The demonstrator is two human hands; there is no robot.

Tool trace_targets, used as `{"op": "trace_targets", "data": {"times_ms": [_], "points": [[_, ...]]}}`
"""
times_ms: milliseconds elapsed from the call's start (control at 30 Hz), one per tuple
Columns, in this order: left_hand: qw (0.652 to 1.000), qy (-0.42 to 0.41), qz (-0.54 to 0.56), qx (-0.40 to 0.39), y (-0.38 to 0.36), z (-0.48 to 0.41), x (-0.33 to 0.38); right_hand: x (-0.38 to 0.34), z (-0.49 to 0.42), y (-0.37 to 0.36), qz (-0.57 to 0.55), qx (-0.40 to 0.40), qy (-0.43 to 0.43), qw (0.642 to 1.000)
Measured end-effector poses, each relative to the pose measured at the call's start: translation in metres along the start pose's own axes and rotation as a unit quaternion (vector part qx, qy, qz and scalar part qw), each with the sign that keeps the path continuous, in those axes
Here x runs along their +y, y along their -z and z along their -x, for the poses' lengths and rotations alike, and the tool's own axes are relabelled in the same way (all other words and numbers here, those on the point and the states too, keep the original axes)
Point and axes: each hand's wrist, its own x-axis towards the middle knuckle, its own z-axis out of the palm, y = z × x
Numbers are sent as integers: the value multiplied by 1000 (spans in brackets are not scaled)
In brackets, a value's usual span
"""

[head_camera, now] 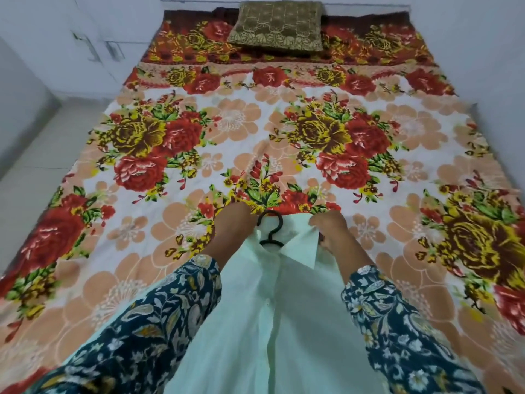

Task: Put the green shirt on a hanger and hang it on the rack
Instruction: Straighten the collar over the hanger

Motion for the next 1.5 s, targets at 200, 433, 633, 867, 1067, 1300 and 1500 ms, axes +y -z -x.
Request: {"op": "trace_targets", "data": {"times_ms": [200, 433, 633, 867, 1067, 1300, 1500], "points": [[965, 127, 218, -69, -4, -6, -9, 11, -1, 15, -103, -135, -89, 981], [854, 255, 426, -156, 13, -17, -18, -1, -7, 16, -144, -168, -97, 970], [697, 327, 600, -218, 28, -6, -52, 25, -11, 24, -240, -195, -139, 941], [666, 380, 599, -232, 0, -5, -75, 32, 10, 19, -226, -170, -175, 943], [660, 364, 610, -246, 16, 18, -60, 26, 15, 14, -182, -104, -171, 963], [649, 343, 609, -301, 9, 46, -67, 44, 40, 20, -334, -193, -154, 910], [585, 328, 716, -192, -14, 57, -58, 62, 42, 0, -478, -112, -86, 867]]}}
